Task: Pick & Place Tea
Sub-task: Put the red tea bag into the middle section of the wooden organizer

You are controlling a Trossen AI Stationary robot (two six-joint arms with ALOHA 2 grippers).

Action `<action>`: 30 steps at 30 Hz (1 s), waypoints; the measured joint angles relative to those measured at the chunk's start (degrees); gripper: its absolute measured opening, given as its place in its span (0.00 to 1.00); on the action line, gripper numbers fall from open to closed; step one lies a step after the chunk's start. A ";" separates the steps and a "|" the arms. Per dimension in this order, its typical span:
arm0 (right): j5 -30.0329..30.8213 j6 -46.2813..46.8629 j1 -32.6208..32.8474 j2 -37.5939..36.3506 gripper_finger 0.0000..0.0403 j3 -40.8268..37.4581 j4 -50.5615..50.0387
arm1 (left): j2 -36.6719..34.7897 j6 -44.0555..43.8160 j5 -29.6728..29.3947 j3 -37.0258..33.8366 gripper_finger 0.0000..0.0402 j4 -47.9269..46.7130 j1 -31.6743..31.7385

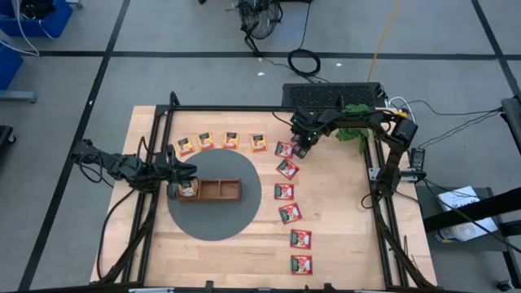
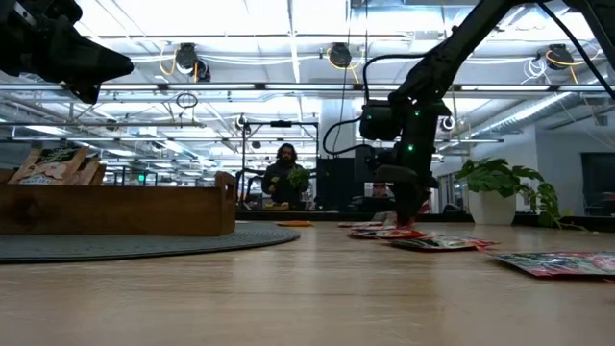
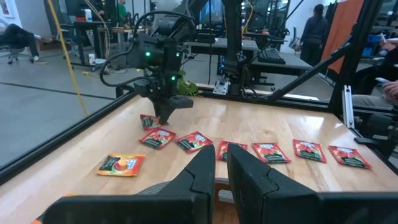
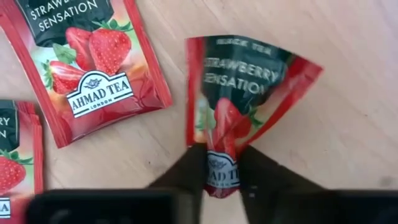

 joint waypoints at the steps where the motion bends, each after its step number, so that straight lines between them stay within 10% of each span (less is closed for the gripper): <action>1: -0.02 -0.02 0.00 0.02 0.08 0.00 -0.02 | 0.00 0.00 0.00 0.00 0.12 0.00 0.00; 14: 14.98 3.58 7.06 -12.91 0.08 -0.16 -0.41 | 0.02 -0.11 -0.04 0.00 0.12 -0.01 -0.01; 30: 44.27 -2.68 41.04 -16.88 0.08 -3.25 29.32 | 0.02 -0.09 -0.01 0.00 0.12 -0.01 -0.01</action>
